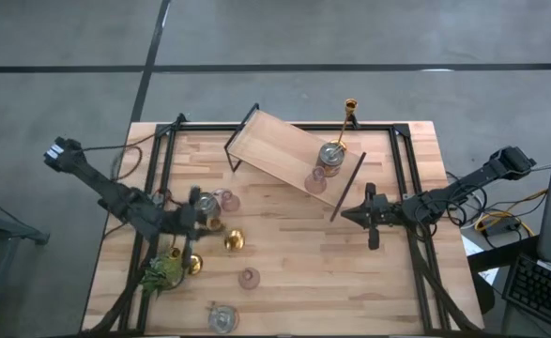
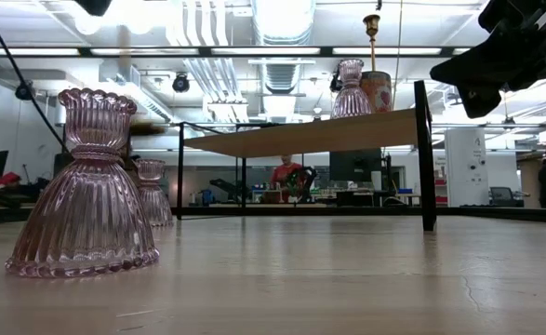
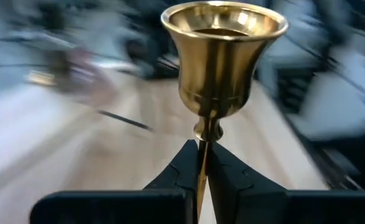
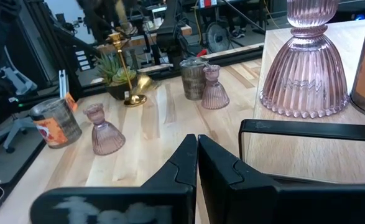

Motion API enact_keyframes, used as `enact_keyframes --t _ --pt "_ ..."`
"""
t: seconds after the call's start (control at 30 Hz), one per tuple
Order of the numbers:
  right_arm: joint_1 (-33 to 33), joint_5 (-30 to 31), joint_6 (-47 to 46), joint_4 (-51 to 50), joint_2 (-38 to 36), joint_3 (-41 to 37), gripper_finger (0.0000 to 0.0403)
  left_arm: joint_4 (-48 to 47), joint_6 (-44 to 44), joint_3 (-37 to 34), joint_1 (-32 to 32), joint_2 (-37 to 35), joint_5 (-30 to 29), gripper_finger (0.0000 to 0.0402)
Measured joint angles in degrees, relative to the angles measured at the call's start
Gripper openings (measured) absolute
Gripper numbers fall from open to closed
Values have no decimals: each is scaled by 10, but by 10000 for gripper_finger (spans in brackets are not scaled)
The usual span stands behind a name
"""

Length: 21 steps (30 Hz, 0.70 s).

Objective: Pick & Place candle stick holders
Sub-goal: Put the right gold candle holder on the shelf aligned with the other gold candle holder

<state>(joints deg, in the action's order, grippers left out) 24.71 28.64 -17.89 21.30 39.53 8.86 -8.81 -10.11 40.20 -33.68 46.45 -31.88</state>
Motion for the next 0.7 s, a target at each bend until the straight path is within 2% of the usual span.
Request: enact_keyframes --t 0.07,0.13,0.37,0.43,0.63,0.7 --pt "0 0 1 0 0 0 8 -4 0 27 19 -5 -67 19" --pt "0 0 2 0 0 0 8 -3 2 58 47 -7 -102 20" --pt "0 0 3 0 0 0 8 -2 103 173 207 22 -30 20" --pt "0 0 12 0 0 0 8 -2 105 200 267 43 20 20" --pt "0 0 24 3 0 0 8 16 58 278 458 168 254 20" --pt "0 0 21 2 0 0 8 17 61 314 506 221 284 20"
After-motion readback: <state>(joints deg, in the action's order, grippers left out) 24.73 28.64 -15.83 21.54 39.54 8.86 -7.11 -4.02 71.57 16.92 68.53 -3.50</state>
